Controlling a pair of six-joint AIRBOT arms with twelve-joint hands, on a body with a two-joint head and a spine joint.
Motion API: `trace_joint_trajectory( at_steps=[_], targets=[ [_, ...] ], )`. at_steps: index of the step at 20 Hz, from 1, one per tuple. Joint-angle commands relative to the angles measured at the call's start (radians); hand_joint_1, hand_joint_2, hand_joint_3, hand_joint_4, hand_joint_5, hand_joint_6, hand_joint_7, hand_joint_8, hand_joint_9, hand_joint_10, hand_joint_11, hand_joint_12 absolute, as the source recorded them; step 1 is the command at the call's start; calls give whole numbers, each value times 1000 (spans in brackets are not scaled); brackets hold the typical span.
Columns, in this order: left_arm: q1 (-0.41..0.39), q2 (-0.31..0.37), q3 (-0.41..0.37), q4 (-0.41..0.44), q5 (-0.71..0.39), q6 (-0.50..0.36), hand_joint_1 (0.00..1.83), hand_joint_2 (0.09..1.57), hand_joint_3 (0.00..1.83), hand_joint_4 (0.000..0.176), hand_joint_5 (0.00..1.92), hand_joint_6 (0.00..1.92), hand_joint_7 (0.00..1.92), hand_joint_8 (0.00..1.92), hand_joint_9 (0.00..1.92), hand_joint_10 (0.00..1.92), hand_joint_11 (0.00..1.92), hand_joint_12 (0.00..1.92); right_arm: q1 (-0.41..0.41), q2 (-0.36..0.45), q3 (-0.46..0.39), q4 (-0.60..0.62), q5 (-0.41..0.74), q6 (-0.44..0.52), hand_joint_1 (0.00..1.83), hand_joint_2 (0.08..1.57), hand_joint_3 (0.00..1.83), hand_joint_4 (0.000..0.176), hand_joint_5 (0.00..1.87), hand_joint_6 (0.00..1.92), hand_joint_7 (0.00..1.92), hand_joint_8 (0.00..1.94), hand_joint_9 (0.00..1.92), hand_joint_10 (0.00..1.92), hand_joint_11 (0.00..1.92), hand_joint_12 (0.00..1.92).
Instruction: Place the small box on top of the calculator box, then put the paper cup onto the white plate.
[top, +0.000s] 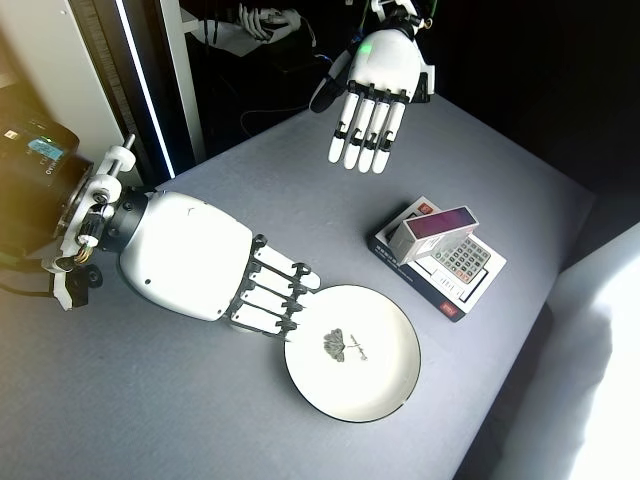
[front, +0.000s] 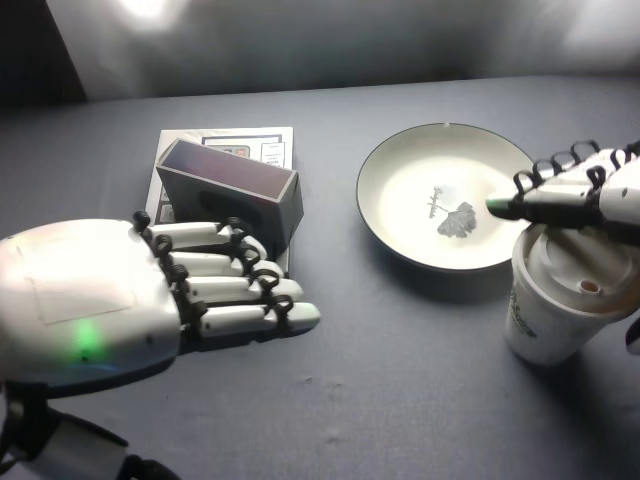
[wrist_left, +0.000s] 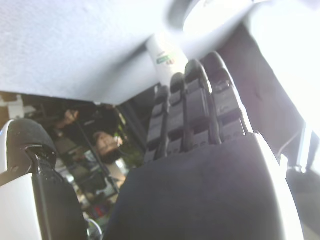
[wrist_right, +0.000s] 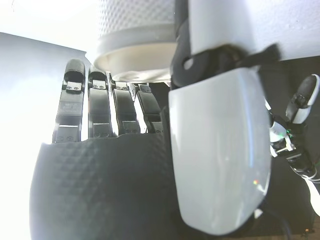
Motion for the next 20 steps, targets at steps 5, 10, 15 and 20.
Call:
trace_joint_trajectory(
  at_steps=[5,10,15,20],
  targets=[
    [-26,-4,-18,-29,-53,-3,462,951,3,0,151,8,224,4,246,5,0,588,1,1,1,4,92,29,1314,873,1,0,0,0,0,0,0,0,0,262],
    [-36,-5,-6,-37,-53,-3,462,960,2,0,140,0,203,1,229,2,0,523,-5,1,1,4,92,29,1319,882,2,0,0,0,0,0,0,0,0,344],
    [-40,-5,-10,-39,-46,-3,457,963,3,0,123,0,196,0,218,0,0,524,-5,1,1,4,93,29,1319,897,6,0,0,0,0,0,0,0,0,294],
    [-46,-6,-10,-40,-37,-3,428,974,4,0,138,1,191,2,219,2,0,541,-5,1,2,4,101,28,1342,927,6,0,38,9,33,7,52,16,0,716]
  ],
)
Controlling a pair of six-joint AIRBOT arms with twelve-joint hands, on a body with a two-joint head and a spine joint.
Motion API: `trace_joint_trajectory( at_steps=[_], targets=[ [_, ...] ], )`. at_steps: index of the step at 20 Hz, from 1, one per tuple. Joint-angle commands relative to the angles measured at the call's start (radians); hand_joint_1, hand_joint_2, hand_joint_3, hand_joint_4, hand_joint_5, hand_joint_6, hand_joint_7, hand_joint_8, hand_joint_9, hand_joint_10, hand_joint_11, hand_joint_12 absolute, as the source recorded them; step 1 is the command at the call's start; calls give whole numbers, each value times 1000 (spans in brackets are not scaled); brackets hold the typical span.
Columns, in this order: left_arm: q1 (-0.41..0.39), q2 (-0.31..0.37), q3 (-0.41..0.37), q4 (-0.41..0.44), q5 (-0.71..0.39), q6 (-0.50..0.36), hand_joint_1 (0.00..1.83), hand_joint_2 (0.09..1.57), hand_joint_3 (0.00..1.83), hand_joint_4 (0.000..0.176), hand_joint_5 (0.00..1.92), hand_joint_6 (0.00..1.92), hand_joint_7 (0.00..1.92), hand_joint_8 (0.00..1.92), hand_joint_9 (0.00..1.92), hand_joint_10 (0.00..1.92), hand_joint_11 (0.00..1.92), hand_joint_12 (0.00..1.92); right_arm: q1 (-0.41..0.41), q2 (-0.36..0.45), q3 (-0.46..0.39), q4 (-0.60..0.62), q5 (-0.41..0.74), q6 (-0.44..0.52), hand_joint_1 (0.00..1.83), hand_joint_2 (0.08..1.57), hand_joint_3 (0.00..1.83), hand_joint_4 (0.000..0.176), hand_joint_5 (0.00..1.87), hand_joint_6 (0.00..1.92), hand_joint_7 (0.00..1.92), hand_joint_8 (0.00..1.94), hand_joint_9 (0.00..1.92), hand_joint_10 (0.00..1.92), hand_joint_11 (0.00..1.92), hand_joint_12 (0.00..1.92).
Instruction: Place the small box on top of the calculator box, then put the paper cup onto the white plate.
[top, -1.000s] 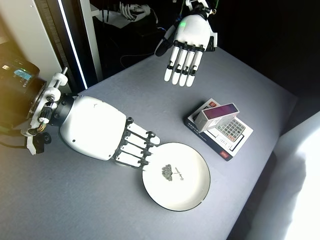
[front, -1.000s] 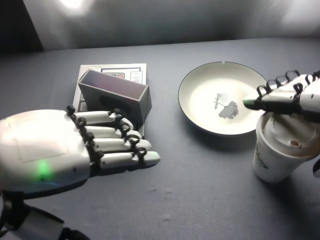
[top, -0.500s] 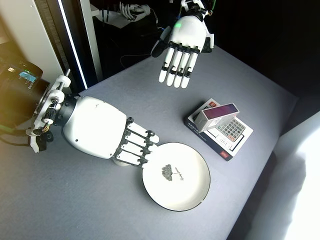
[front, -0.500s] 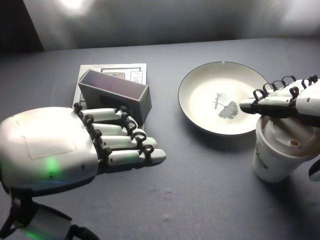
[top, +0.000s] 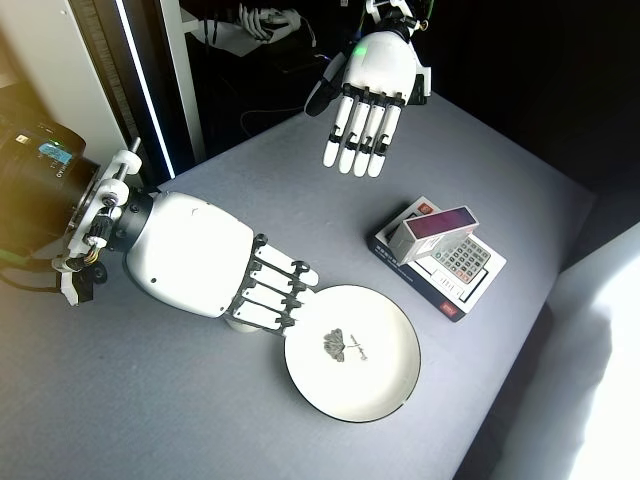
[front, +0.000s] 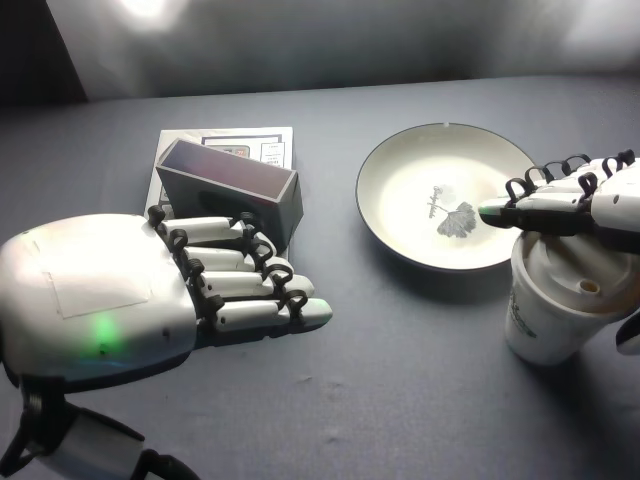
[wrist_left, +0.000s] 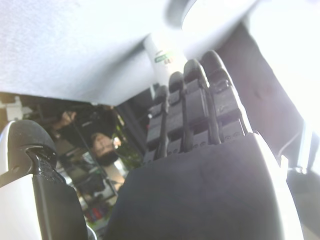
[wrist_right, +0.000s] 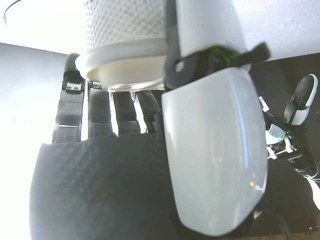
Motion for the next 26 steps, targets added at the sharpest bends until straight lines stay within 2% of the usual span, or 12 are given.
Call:
trace_joint_trajectory(
  at_steps=[1,4,6,8,10,11,12,13,14,16,21,26],
  targets=[
    [-18,5,-3,-32,-82,-3,450,966,0,0,161,7,218,8,240,7,0,567,3,8,2,3,88,6,1339,956,12,0,74,13,83,13,113,28,0,793],
    [-27,5,-7,-31,-69,-3,421,968,0,0,182,6,244,6,263,7,0,610,3,8,2,3,90,5,1394,1022,3,0,316,19,331,14,357,33,0,1146],
    [-31,4,-8,-30,-65,-3,409,976,2,0,185,4,263,8,278,9,0,626,3,8,2,3,91,5,1423,1043,5,0,407,22,432,13,449,39,49,1181],
    [-32,4,-8,-27,-63,-3,374,994,6,0,222,4,313,4,329,8,0,714,3,8,2,3,92,5,1444,1058,0,0,737,42,769,26,728,58,322,1146],
    [-32,4,-8,-25,-63,-3,357,1000,6,0,239,7,325,6,336,7,0,738,3,8,2,3,92,5,1460,1071,1,0,813,29,833,15,776,44,371,1137],
    [-32,4,-8,-24,-63,-3,279,1036,14,0,222,1,312,4,320,4,0,680,3,8,2,3,93,5,1535,1156,0,0,827,971,903,796,754,1021,688,1649],
    [-31,4,-8,-24,-63,-3,279,1036,14,0,222,1,312,4,320,4,0,680,3,8,2,3,93,5,1535,1156,0,0,827,971,903,796,754,1021,688,1649],
    [-32,4,-8,-24,-62,-3,278,1037,9,0,234,4,325,6,334,7,0,716,3,8,2,3,94,5,1491,1164,0,0,799,1173,903,969,740,1200,700,1684],
    [-32,4,-8,-24,-60,-3,266,1038,6,0,260,8,345,7,354,9,0,764,4,8,1,3,95,6,1483,1166,0,0,791,1214,914,1003,736,1231,694,1697],
    [-32,4,-8,-24,-60,-3,258,1058,7,0,254,2,337,5,341,3,0,747,10,8,1,3,98,6,1486,1107,0,0,985,1010,1022,830,895,963,726,1594],
    [-37,4,-9,-24,-60,-5,267,1073,6,0,259,0,340,0,353,2,0,772,41,8,1,3,98,29,1492,1071,0,0,1053,892,1088,728,1028,784,771,1525],
    [-43,4,-8,-23,-57,-6,262,1086,3,0,248,0,330,2,337,6,0,756,98,7,1,3,90,36,1488,1089,0,0,1012,987,1057,777,938,859,777,1542]
  ],
)
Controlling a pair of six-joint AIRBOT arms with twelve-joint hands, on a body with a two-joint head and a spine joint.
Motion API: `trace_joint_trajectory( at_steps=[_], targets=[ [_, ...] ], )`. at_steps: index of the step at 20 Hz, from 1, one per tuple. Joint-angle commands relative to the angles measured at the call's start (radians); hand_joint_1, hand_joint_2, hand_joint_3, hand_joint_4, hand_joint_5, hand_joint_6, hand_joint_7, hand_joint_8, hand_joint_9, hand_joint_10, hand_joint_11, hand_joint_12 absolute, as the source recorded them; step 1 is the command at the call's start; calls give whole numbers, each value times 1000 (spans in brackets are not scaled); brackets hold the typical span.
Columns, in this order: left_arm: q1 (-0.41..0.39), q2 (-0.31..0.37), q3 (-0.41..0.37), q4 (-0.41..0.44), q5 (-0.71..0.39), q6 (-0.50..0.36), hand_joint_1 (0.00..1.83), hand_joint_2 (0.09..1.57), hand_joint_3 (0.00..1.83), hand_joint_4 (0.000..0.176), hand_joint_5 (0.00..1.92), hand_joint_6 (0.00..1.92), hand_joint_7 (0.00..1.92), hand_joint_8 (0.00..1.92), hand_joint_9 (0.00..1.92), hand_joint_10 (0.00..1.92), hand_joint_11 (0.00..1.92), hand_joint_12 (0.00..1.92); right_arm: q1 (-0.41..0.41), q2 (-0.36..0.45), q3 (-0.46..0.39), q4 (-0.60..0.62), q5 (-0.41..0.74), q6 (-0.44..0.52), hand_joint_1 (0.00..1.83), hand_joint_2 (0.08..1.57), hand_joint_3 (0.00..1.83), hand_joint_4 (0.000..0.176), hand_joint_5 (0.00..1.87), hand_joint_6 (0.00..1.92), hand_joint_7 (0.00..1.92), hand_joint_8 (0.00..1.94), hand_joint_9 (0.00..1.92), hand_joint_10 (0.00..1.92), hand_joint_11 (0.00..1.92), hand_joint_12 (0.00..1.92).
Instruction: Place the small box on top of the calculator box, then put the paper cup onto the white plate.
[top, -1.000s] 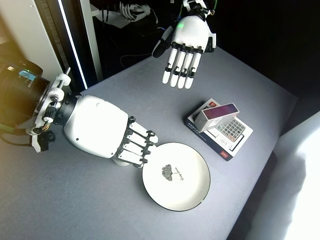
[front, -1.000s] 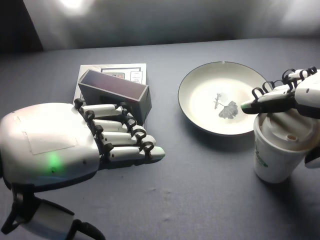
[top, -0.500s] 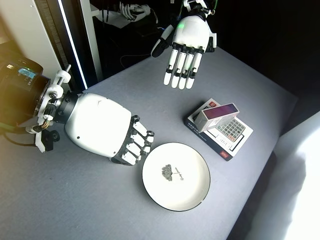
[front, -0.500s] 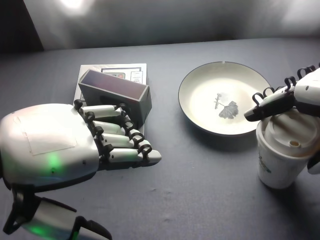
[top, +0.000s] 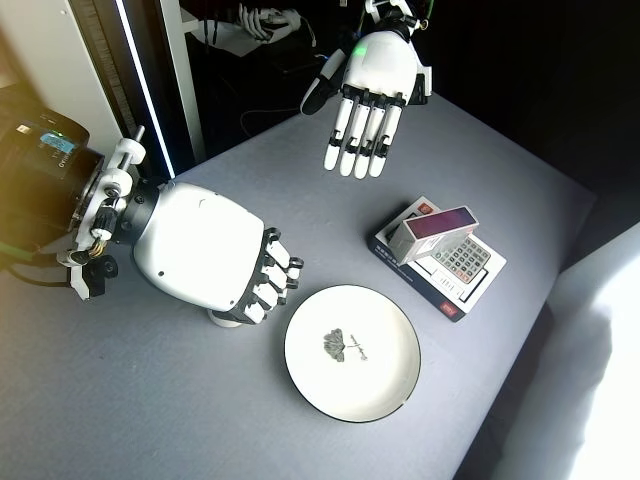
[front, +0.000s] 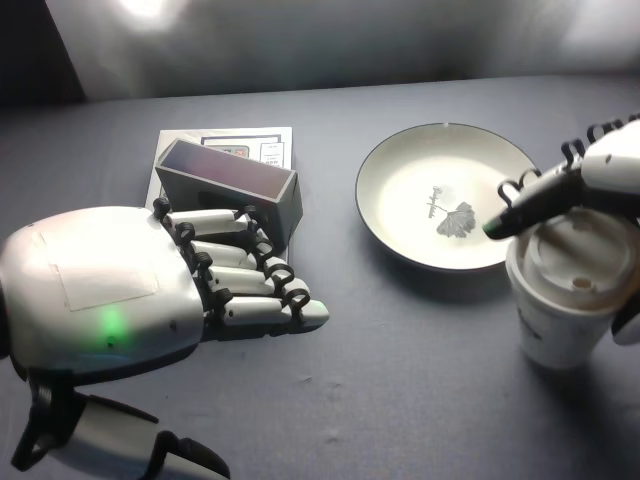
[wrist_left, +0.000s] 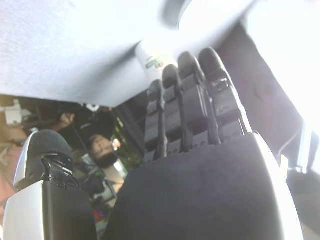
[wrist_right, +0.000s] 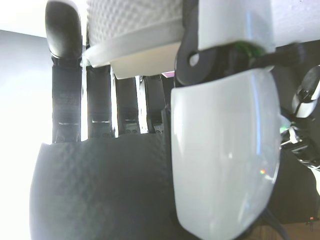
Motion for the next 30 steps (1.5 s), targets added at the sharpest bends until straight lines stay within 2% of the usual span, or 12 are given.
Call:
trace_joint_trajectory(
  at_steps=[1,4,6,10,14,16,18,20,24,26,29,30],
  targets=[
    [-12,6,-1,-30,-89,-5,257,1086,3,0,247,0,328,1,337,6,0,757,19,9,1,6,97,11,1488,1090,1,0,1009,989,1048,785,943,862,775,1541],
    [-14,6,0,-30,-89,-5,260,1079,1,0,272,6,343,3,344,4,0,775,65,-1,1,6,88,12,1488,1088,0,0,1021,969,1055,763,953,858,772,1546],
    [-14,6,0,-28,-89,-5,272,1083,1,0,243,2,325,2,323,2,0,715,101,-11,1,6,86,14,1486,1094,0,0,1007,1005,1055,743,918,903,764,1563],
    [-14,6,0,-23,-88,-5,255,1083,2,0,269,8,348,7,349,8,0,745,131,-41,28,7,88,18,1484,1110,1,0,974,1037,1006,818,884,982,740,1600],
    [-14,6,1,-18,-88,-5,261,1091,1,0,249,4,324,6,320,6,0,685,151,-138,181,92,61,15,1486,1097,0,0,1009,987,1051,747,901,944,765,1565],
    [-15,4,3,-18,-88,-5,259,1086,1,0,275,4,345,1,350,6,0,770,169,-187,256,97,51,13,1485,1104,0,0,994,1016,1016,821,884,948,763,1566],
    [-15,4,3,-18,-87,-5,242,1098,3,0,243,1,317,0,320,0,0,684,188,-236,322,97,50,11,1486,1101,0,0,1002,1002,1032,805,901,932,749,1571],
    [-18,4,5,-18,-87,-6,251,1095,0,0,264,5,345,5,351,8,0,751,193,-277,370,97,49,11,1482,1118,0,0,968,1052,992,872,848,997,731,1605],
    [-38,-5,6,-18,-75,-8,266,1091,0,0,277,4,357,4,358,5,0,760,171,-384,480,98,73,10,1483,1112,1,0,968,1058,1012,797,868,992,749,1594],
    [-51,-9,5,-16,-64,-8,260,1094,0,0,267,1,352,1,351,1,0,738,153,-416,509,104,87,10,1483,1110,0,0,976,1057,1038,750,863,989,740,1593],
    [-57,-12,5,-14,-61,-9,282,1081,0,0,284,4,360,2,363,4,0,780,128,-444,525,104,98,9,1481,1119,1,0,954,1085,1000,800,859,1018,727,1621],
    [-57,-12,5,-13,-61,-9,275,1087,0,0,265,2,345,1,346,2,0,741,125,-449,529,104,98,9,1480,1126,0,0,946,1110,996,814,841,1025,705,1638]
  ],
)
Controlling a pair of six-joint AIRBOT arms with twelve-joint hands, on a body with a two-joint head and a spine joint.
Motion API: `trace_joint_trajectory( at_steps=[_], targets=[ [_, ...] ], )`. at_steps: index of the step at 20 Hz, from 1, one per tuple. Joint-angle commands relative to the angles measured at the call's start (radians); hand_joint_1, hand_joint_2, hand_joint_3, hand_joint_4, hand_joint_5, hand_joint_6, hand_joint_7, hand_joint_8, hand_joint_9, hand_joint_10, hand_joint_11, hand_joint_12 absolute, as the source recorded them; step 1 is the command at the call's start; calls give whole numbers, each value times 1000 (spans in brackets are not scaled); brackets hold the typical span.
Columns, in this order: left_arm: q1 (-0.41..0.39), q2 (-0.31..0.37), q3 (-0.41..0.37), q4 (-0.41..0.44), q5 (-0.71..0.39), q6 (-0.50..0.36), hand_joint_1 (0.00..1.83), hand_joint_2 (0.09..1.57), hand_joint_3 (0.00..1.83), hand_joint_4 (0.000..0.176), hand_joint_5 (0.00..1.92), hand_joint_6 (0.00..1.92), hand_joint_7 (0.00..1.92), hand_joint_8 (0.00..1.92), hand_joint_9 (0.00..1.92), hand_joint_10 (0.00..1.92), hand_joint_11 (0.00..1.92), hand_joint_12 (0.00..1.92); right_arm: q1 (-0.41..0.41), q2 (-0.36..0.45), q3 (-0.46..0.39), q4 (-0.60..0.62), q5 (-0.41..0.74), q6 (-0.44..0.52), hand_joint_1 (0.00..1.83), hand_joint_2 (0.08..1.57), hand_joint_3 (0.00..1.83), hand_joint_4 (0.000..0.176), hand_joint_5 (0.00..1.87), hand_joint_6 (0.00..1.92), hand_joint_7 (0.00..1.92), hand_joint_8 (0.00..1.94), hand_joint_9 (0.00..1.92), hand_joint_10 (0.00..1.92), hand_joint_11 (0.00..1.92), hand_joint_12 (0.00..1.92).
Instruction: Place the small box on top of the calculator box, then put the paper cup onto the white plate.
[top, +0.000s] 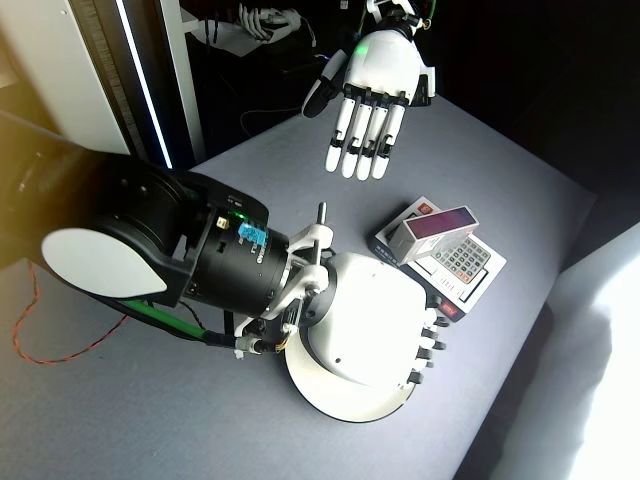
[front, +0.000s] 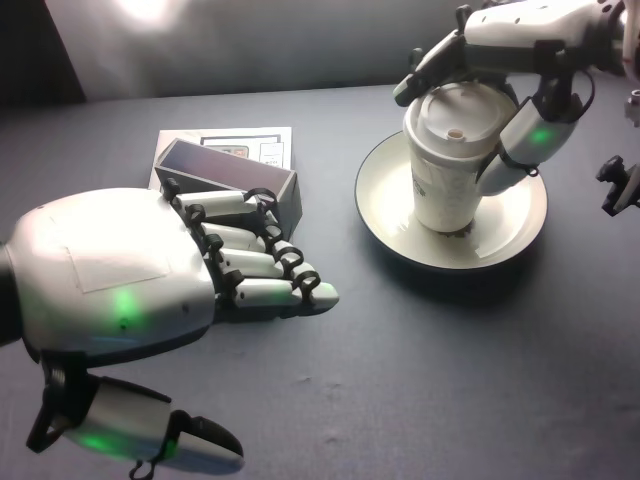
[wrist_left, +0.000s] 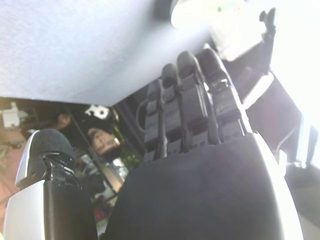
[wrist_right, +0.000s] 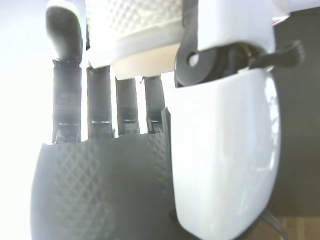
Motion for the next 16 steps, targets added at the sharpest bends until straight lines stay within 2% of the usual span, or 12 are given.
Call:
trace_joint_trajectory(
  at_steps=[1,3,8,10,16],
  targets=[
    [-13,2,-1,-27,-83,-5,271,1087,0,0,267,4,350,4,345,2,0,731,4,8,6,7,114,4,1482,1119,0,0,957,1085,1010,812,858,999,715,1620],
    [-12,3,-1,-21,-84,-8,268,1093,2,0,260,3,340,3,333,2,0,694,-3,-2,14,7,122,3,1482,1118,0,0,958,1075,1005,813,863,1001,723,1617],
    [-13,3,-1,-17,-83,-13,270,1090,1,0,273,1,364,3,350,3,0,742,-15,-7,15,7,141,0,1483,1110,0,0,974,1057,1038,751,891,975,707,1617],
    [-13,3,-1,-17,-83,-13,253,1098,3,0,269,0,350,0,344,1,0,755,-18,-9,17,7,147,0,1481,1119,0,0,958,1095,1021,769,862,1004,702,1625],
    [-13,3,0,-17,-83,-17,278,1094,0,0,281,5,366,7,359,4,0,752,-14,-9,23,13,150,0,1485,1109,0,0,970,1054,1029,816,885,962,724,1594]
  ],
)
